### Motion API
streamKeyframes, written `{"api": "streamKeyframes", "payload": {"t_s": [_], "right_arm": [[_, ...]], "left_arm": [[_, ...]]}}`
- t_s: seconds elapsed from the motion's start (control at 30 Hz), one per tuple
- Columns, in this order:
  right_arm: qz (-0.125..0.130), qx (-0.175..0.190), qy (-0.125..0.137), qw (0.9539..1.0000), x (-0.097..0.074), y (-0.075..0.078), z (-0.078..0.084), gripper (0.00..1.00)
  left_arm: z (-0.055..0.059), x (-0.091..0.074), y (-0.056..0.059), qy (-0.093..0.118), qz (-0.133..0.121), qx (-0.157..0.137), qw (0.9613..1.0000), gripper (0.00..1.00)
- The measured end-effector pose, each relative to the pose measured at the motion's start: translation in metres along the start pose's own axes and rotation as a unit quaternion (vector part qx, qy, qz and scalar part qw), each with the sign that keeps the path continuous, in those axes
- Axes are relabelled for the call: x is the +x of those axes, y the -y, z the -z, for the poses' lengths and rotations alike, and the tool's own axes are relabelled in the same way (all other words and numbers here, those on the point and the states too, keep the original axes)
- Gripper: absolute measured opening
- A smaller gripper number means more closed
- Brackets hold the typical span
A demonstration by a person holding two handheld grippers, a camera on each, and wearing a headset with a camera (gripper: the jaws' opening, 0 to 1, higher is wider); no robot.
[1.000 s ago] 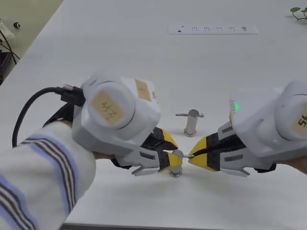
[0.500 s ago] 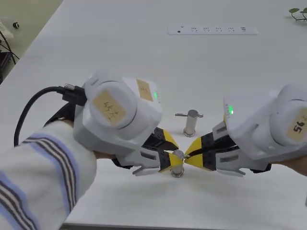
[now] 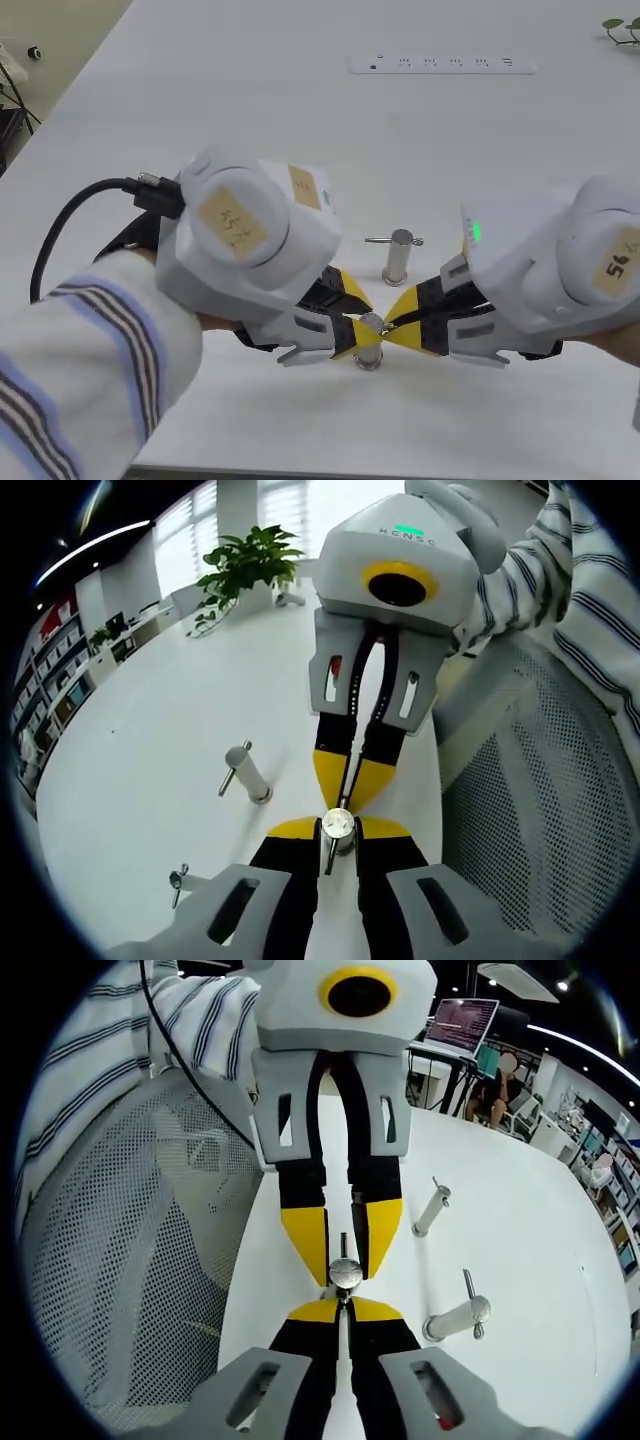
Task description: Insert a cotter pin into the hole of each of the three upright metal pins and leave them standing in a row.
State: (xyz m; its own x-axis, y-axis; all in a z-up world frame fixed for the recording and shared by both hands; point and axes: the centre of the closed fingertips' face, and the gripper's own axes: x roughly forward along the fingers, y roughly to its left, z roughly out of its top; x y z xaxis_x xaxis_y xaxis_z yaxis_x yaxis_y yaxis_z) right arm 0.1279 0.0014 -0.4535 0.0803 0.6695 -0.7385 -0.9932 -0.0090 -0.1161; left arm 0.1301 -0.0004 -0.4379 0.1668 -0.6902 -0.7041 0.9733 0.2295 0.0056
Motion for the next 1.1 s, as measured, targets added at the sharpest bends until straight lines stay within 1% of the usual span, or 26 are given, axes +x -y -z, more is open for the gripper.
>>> {"api": "streamKeyframes", "payload": {"t_s": [0.1, 0.17, 0.2, 0.23, 0.27, 0.3, 0.33, 0.37, 0.4, 0.43, 0.47, 0.5, 0.53, 0.57, 0.63, 0.7, 0.73, 0.83, 0.9, 0.93, 1.03, 1.07, 1.1], "right_arm": [[0.001, 0.0, 0.001, 1.0, 0.0, 0.0, 0.001, 0.0], [0.003, 0.005, 0.005, 1.0, -0.001, 0.001, 0.001, 0.0], [0.003, 0.01, 0.006, 0.9999, -0.001, 0.001, 0.001, 0.0], [0.004, 0.014, 0.008, 0.9999, -0.001, 0.001, 0.001, 0.0], [0.011, 0.012, 0.015, 0.9998, -0.002, 0.003, 0.001, 0.0], [0.021, 0.018, 0.021, 0.9994, -0.003, 0.006, 0.0, 0.03], [0.027, 0.03, 0.032, 0.9987, -0.004, 0.008, -0.002, 0.09], [0.03, 0.04, 0.043, 0.9978, -0.005, 0.009, -0.004, 0.12], [0.029, 0.057, 0.053, 0.9966, -0.006, 0.009, -0.004, 0.13], [0.028, 0.061, 0.057, 0.9961, -0.007, 0.009, -0.003, 0.13], [0.028, 0.067, 0.061, 0.9955, -0.007, 0.009, -0.002, 0.13], [0.029, 0.076, 0.068, 0.9944, -0.007, 0.008, -0.001, 0.13], [0.027, 0.086, 0.072, 0.9933, -0.006, 0.007, 0.0, 0.14], [0.024, 0.097, 0.077, 0.992, -0.005, 0.005, 0.001, 0.16], [0.018, 0.116, 0.087, 0.9893, -0.002, 0.002, 0.003, 0.18], [0.016, 0.124, 0.096, 0.9875, 0.0, 0.001, 0.004, 0.19], [0.015, 0.139, 0.107, 0.9844, 0.002, 0.001, 0.002, 0.2], [0.014, 0.158, 0.127, 0.9791, 0.006, 0.002, -0.001, 0.24], [0.006, 0.172, 0.143, 0.9747, 0.009, 0.001, -0.004, 0.25], [0.003, 0.175, 0.147, 0.9735, 0.01, 0.001, -0.005, 0.25], [-0.005, 0.188, 0.153, 0.9702, 0.016, -0.001, -0.006, 0.26], [-0.007, 0.187, 0.153, 0.9703, 0.018, -0.001, -0.006, 0.27], [-0.007, 0.186, 0.152, 0.9706, 0.02, -0.002, -0.006, 0.28]], "left_arm": [[0.0, 0.001, 0.0, -0.001, 0.0, -0.002, 1.0, 0.09], [0.0, 0.001, 0.0, 0.0, 0.001, -0.012, 0.9999, 0.1], [0.0, 0.002, 0.0, 0.0, 0.002, -0.009, 1.0, 0.1], [0.0, 0.002, 0.0, 0.001, 0.003, 0.001, 1.0, 0.1], [-0.001, 0.002, -0.001, 0.003, -0.001, 0.032, 0.9995, 0.1], [-0.001, 0.001, -0.001, 0.003, -0.003, 0.044, 0.999, 0.1], [0.001, 0.001, 0.002, 0.001, -0.003, 0.037, 0.9993, 0.1], [0.002, 0.001, 0.001, 0.0, -0.005, 0.034, 0.9994, 0.1], [0.003, -0.001, -0.001, 0.004, -0.011, 0.026, 0.9996, 0.12], [0.002, -0.002, -0.002, 0.013, -0.016, 0.019, 0.9996, 0.15], [0.001, -0.003, -0.004, 0.023, -0.023, 0.007, 0.9994, 0.2], [0.0, -0.006, -0.005, 0.042, -0.031, -0.01, 0.9986, 0.25], [-0.001, -0.008, -0.006, 0.052, -0.032, -0.023, 0.9978, 0.3], [0.0, -0.011, -0.004, 0.063, -0.031, -0.044, 0.9965, 0.34], [0.002, -0.017, -0.004, 0.082, -0.033, -0.07, 0.9937, 0.37], [0.004, -0.021, -0.005, 0.092, -0.038, -0.09, 0.9909, 0.41], [0.006, -0.024, -0.006, 0.101, -0.044, -0.102, 0.9887, 0.44], [0.01, -0.029, -0.007, 0.113, -0.054, -0.121, 0.9848, 0.56], [0.016, -0.032, -0.007, 0.117, -0.061, -0.145, 0.9806, 0.65], [0.019, -0.033, -0.006, 0.116, -0.062, -0.151, 0.9797, 0.69], [0.026, -0.035, -0.004, 0.116, -0.064, -0.161, 0.9781, 0.74], [0.029, -0.035, -0.004, 0.116, -0.068, -0.175, 0.9754, 0.76], [0.031, -0.035, -0.004, 0.118, -0.071, -0.174, 0.9751, 0.78]]}}
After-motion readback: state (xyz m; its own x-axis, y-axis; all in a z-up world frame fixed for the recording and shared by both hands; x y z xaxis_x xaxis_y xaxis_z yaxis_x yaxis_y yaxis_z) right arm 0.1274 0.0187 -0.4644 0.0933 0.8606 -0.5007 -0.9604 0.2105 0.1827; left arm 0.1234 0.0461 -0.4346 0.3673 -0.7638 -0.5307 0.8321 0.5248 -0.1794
